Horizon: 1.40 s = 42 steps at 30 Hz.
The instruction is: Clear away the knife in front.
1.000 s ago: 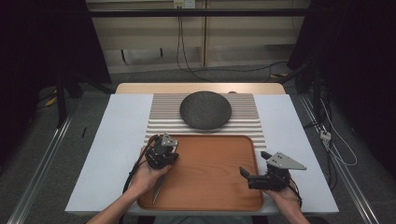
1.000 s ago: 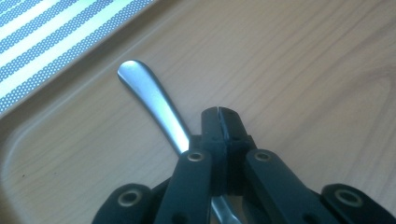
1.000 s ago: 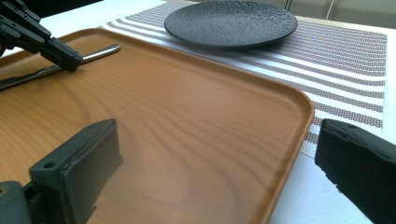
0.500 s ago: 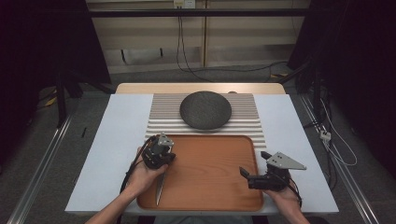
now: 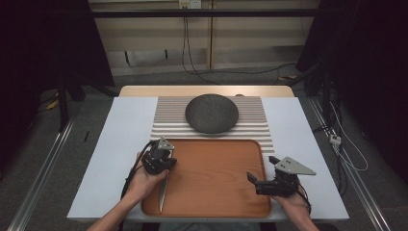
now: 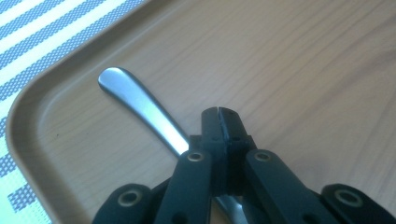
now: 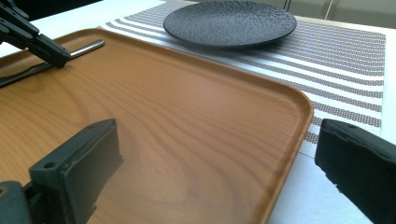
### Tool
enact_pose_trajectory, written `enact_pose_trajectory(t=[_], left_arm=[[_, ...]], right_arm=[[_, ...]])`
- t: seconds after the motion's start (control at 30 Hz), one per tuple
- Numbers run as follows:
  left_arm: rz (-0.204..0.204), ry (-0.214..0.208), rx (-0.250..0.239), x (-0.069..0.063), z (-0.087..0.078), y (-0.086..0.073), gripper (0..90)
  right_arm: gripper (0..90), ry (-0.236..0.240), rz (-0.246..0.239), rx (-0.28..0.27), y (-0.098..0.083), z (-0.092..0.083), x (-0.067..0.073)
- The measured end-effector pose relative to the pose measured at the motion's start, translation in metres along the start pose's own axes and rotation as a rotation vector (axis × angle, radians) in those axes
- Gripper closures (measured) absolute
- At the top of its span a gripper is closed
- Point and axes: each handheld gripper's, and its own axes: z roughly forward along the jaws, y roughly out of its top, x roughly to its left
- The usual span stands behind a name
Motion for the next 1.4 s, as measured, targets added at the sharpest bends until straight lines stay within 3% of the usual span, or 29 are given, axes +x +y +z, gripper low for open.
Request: enact_pose_trajectory(t=[0.4, 0.5, 0.87, 1.07, 1.13, 1.4], left_arm=[[-0.035, 0.004, 0.007, 0.01, -0.013, -0.015, 90.0], [-0.085, -0.022, 0.028, 0.015, -0.015, -0.015, 90.0], [-0.056, 0.003, 0.059, 0.018, -0.018, -0.016, 90.0], [-0.067, 0.0, 0.072, 0.023, -0.02, -0.017, 90.0], [-0.087, 0.0, 0.066, 0.025, -0.021, -0.019, 90.0], [-0.08, 0.008, 0.07, 0.023, -0.022, -0.019, 89.2]], right_arm=[[0.0, -0.002, 0.0, 0.001, 0.0, 0.0, 0.0], [0.0, -0.003, 0.005, 0.001, 0.0, 0.001, 0.0], [0.0, -0.003, 0.004, 0.001, 0.0, 0.0, 0.001], [0.0, -0.001, 0.004, 0.001, 0.0, 0.001, 0.0], [0.0, -0.003, 0.004, 0.001, 0.0, 0.001, 0.001], [0.0, -0.001, -0.002, 0.001, 0.0, 0.002, 0.001]])
